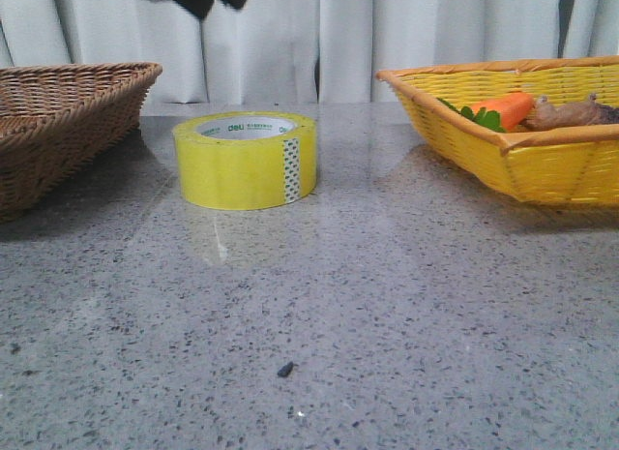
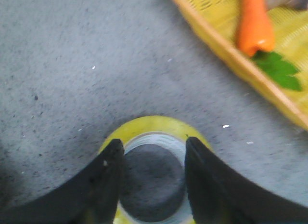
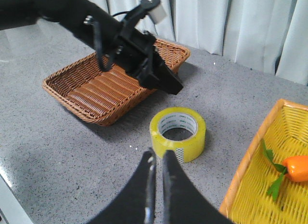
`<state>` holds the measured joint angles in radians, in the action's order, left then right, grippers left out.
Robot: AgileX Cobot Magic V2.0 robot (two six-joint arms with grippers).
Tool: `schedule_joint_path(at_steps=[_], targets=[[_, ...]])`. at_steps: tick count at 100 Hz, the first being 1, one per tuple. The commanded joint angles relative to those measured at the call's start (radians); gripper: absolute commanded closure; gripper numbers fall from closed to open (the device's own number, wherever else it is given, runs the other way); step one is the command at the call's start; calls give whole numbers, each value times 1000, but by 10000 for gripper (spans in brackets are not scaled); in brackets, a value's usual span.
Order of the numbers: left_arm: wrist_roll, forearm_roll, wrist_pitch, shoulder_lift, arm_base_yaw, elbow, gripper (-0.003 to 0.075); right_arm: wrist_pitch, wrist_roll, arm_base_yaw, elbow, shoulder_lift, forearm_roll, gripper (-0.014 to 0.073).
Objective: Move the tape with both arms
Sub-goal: 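Lower the left gripper over the tape roll on the table, then grasp the tape roll with the left gripper and lift it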
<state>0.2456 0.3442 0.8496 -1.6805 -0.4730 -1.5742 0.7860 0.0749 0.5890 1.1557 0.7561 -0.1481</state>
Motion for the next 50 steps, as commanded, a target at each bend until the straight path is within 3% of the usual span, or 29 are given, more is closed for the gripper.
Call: schedule_joint_path(at_steps=[1,13,50], targets=[[-24,-38,-3,4,-6,-59,370,-68,-3,-2,22,-4,7,650],[-24,-68,11,-37,-6,-59,260,-86,-3,-2,22,-4,7,650],[-24,-121,9,-133,-4,-52,258,-103,-3,-2,22,2,7,650]])
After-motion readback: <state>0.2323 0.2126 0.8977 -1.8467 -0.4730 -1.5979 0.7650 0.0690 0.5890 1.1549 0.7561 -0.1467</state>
